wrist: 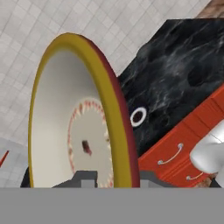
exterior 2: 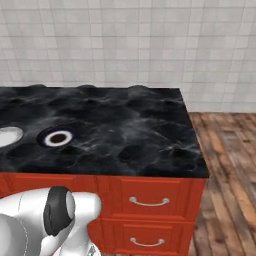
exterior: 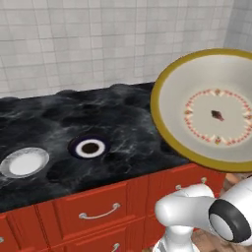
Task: Move the bowls from the cabinet to the plates on the dining table.
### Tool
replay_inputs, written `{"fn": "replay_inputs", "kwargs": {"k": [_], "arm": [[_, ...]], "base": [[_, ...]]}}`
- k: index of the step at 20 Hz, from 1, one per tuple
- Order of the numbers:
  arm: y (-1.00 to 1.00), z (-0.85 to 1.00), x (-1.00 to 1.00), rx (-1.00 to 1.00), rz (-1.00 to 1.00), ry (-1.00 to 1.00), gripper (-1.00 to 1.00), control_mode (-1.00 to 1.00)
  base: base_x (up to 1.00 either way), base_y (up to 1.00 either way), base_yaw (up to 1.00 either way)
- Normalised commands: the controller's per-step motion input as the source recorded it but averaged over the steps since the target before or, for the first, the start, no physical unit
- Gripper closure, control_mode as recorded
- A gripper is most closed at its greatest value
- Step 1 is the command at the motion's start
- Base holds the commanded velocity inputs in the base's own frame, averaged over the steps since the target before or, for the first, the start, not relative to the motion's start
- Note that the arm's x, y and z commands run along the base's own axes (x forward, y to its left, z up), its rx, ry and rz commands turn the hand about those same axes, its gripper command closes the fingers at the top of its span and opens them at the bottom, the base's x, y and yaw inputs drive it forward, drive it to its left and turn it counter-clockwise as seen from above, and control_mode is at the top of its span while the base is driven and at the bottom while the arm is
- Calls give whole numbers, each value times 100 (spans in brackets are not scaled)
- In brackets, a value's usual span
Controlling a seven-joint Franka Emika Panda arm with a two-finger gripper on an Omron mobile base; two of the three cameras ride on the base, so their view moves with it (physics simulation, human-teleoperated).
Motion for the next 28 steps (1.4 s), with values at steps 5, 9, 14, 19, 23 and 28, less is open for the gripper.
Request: {"fn": "replay_inputs", "kwargs": {"k": [5,9,14,19,23,28], "arm": [[0,0,0,0,0,0,100,100],[0,0,0,0,0,0,100,100],[0,0,0,0,0,0,100,100],[0,0,0,0,0,0,100,100],[0,0,0,0,0,0,100,100],[0,0,0,0,0,0,100,100]], "base": [[-1,100,0],[31,100,0],[87,76,-1],[100,6,4],[98,-1,2],[75,14,0]]}}
